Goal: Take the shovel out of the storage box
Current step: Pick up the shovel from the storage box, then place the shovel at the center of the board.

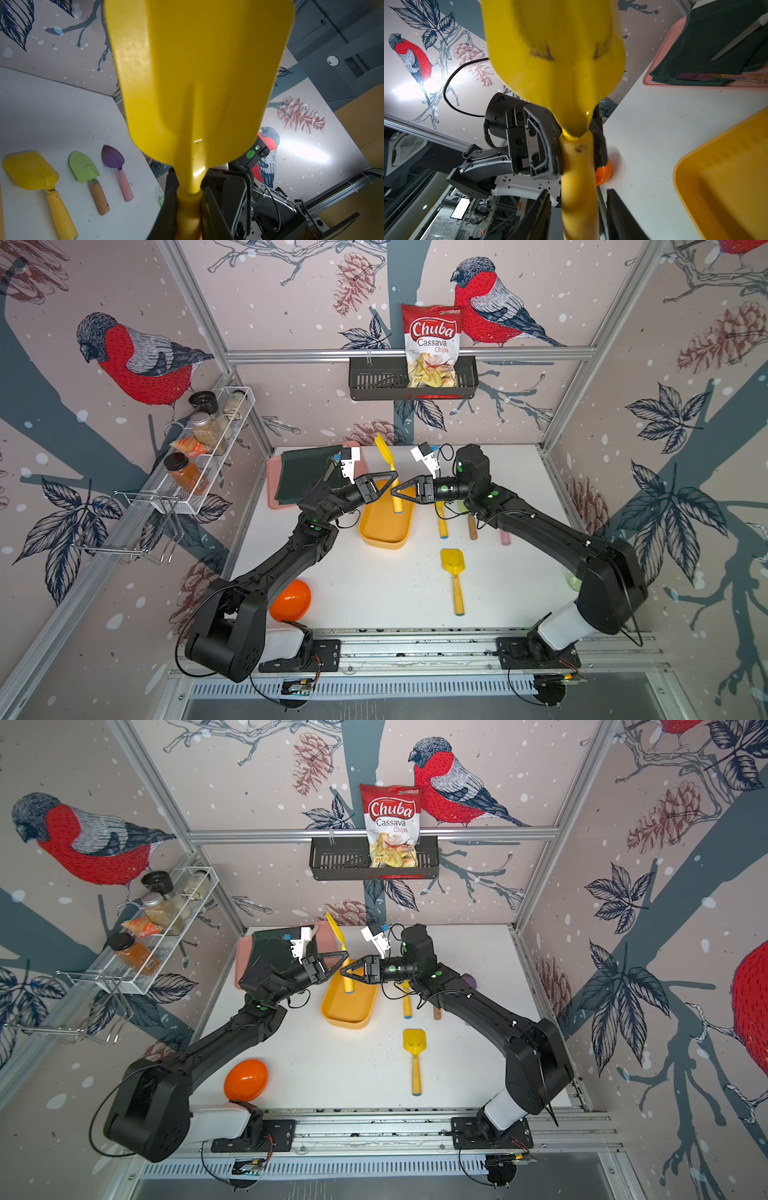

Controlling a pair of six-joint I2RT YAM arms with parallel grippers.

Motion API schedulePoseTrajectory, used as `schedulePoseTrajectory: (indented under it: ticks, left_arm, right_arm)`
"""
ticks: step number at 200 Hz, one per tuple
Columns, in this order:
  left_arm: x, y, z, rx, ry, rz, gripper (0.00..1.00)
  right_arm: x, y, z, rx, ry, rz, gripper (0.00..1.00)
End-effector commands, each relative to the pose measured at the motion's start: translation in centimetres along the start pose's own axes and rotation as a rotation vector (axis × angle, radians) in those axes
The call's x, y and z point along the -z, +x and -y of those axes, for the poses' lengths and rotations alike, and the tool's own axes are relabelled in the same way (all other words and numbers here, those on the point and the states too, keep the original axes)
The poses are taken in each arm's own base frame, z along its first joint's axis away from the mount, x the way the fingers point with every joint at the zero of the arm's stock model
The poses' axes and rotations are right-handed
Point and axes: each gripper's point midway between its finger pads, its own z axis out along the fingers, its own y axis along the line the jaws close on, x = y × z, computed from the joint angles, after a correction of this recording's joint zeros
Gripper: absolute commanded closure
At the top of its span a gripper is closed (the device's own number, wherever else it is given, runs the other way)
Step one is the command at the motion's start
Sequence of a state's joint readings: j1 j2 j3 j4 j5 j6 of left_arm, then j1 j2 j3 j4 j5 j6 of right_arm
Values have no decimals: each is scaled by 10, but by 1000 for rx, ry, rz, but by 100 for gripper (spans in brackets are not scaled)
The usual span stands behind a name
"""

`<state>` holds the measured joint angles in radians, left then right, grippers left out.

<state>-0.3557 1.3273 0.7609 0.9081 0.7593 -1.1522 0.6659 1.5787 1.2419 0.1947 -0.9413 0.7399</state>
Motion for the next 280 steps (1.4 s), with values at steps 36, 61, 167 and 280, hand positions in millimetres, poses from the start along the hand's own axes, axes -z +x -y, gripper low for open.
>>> schedulePoseTrajectory:
  ticks: [36, 61, 167, 280]
  left_arm:
    - [1, -2, 10, -40, 53, 9, 100]
    - [0, -1, 8, -34, 49, 1, 88]
    - [24, 4, -77, -47, -499, -40, 1]
    - [31, 27, -119, -111, -719, -177, 1]
  right_arm:
    - [-7, -5, -9, 39, -54, -16, 77]
    - [-8, -2, -4, 30, -51, -28, 80]
    - [109, 51, 92, -97, 885, -49, 83]
    - [222, 238, 120, -408, 1390, -338, 87]
